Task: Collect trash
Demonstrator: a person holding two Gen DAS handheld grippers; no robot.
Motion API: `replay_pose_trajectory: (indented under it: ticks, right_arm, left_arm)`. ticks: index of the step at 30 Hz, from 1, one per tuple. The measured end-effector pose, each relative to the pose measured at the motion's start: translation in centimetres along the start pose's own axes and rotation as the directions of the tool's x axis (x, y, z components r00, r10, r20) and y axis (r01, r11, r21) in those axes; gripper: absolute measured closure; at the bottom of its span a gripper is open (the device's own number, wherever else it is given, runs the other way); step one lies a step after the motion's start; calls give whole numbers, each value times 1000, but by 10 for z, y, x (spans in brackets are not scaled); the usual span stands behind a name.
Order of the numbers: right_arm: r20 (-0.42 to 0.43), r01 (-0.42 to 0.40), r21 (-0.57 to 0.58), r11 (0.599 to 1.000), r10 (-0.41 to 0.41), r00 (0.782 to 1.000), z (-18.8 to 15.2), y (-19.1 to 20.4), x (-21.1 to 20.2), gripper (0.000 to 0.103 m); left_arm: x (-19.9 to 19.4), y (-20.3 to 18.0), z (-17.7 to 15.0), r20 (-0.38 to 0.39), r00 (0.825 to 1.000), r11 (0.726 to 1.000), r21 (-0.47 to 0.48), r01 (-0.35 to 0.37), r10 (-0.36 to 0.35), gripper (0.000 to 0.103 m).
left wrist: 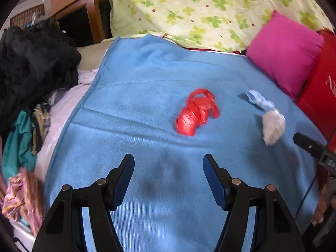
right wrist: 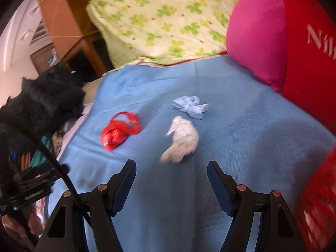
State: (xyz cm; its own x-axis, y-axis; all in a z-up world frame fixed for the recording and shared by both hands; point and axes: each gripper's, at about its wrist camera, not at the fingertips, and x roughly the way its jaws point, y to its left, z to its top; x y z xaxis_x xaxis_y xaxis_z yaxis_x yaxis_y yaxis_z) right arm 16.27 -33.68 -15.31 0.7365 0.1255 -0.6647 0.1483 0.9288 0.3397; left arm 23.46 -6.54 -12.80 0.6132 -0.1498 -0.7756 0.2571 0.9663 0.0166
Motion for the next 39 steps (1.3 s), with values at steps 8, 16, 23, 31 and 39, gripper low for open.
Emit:
replay_pose_trajectory:
  ticks: [8, 16, 23, 31, 39]
  right_arm:
    - [-48, -63, 61, 996, 66, 997, 20, -33, 76, 34]
    - [-66, -74, -14, 997, 73, 995, 28, -33, 94, 71]
    - [17, -78, -48, 996, 79, 997, 19, -24, 58, 73]
    - [127, -99, -66, 993, 107, 986, -16, 2, -21, 73]
    - [199, -74, -108, 991, 94, 975, -33, 13, -109, 73]
  left_arm:
    - [87, -16, 54, -39, 990, 988, 60, 140, -138, 35]
    - [132, -35, 54, -145, 966, 976, 4, 217, -214, 57]
    - [65, -49, 31, -93, 985, 988, 26, 149, -146, 58]
    - [-42, -65, 7, 47, 994, 992, 83, 97, -101, 58]
    - [-120, -91, -6, 174, 981, 987, 146, 63, -89, 58]
